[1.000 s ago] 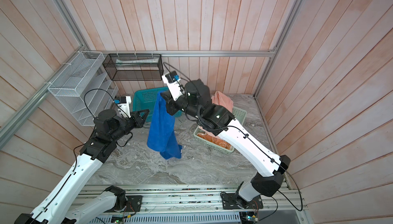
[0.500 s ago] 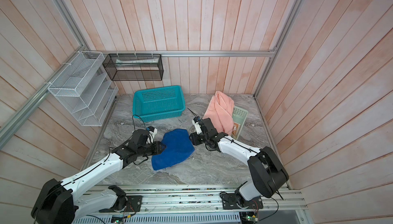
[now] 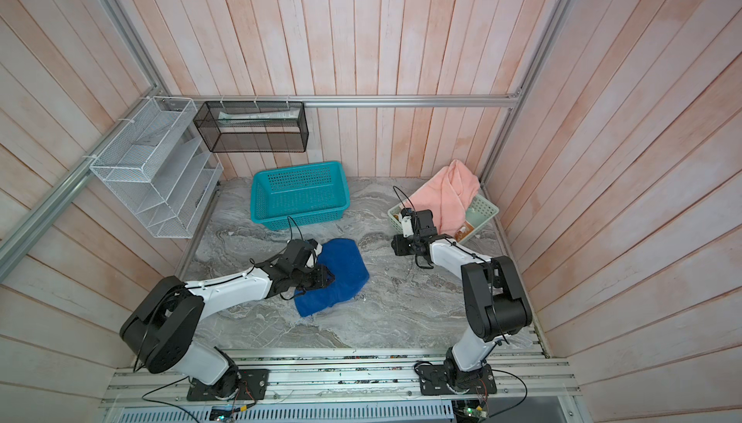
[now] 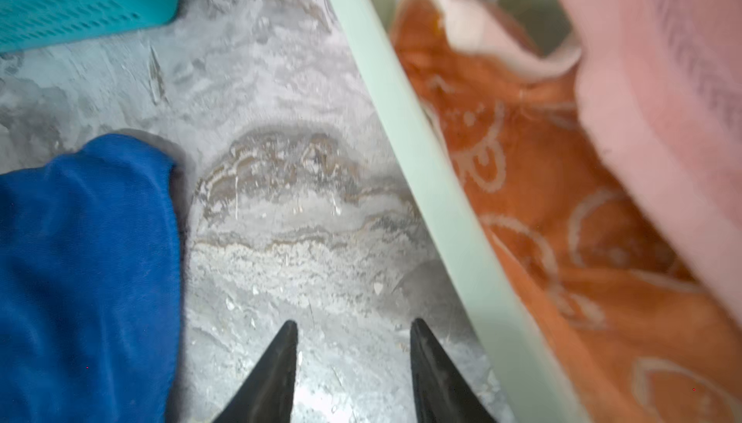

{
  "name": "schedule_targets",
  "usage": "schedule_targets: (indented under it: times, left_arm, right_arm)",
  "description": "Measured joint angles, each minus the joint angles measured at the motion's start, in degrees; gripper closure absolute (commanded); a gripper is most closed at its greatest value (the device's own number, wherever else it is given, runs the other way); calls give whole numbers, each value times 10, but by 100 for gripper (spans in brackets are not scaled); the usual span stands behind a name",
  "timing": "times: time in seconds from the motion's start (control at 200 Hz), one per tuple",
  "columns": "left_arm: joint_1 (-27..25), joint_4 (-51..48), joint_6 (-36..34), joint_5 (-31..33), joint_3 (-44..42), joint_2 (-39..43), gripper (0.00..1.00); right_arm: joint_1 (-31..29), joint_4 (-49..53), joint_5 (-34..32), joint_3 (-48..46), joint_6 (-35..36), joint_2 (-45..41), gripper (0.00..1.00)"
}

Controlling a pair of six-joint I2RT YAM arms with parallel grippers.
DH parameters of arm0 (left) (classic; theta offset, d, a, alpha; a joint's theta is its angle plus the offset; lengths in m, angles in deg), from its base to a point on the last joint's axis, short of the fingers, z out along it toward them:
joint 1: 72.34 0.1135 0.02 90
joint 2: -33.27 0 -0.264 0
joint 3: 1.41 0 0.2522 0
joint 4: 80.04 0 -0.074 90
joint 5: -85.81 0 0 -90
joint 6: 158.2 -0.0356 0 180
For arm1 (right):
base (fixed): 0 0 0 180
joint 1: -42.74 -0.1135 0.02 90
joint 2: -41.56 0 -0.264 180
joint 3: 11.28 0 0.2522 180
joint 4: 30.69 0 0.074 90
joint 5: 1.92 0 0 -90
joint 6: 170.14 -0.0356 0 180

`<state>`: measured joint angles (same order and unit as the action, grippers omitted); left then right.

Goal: Fold and stack the towels
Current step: 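Grasp the blue towel's nearer corners with both grippers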

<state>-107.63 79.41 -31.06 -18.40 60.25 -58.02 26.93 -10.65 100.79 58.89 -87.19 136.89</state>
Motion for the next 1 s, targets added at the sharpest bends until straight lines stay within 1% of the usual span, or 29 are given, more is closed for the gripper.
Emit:
schedule_targets:
  times: [0.055,0.13,0.215,0.27,0.355,0.445,0.52,0.565,0.59,0.695,0.82,1.0]
  left_arm:
    - [0,-4,-7,12,30,-4,59]
    - [0,-18,-21,46,65,1,57]
    - [0,-49,-42,98,78,27,56]
    - [1,-75,-49,120,70,54,55]
    - [2,-115,-52,145,35,121,55]
    - [-1,-158,-47,150,-3,189,53]
    - [-15,-190,-35,155,-33,228,49]
    - [-31,-208,-23,155,-53,242,45]
    - [-40,-215,-19,155,-63,247,41]
    - [-80,-241,10,147,-110,253,36]
    - [-105,-244,28,142,-133,233,35]
    - [-108,-191,42,147,-133,162,35]
  right_arm:
    - [-5,1,5,13,7,-5,53]
    - [-22,8,5,13,14,-21,52]
    - [-64,12,-2,-7,21,-53,51]
    - [-101,10,2,-30,24,-79,50]
    - [-167,-2,16,-64,20,-103,47]
    - [-230,-20,35,-91,7,-99,44]
    - [-261,-38,46,-111,-9,-85,41]
    - [-267,-46,51,-122,-17,-75,40]
    - [-269,-51,52,-127,-23,-70,39]
    - [-270,-56,54,-139,-34,-52,35]
    - [-276,-59,38,-139,-35,-40,35]
    - [-276,-58,0,-137,-34,-37,35]
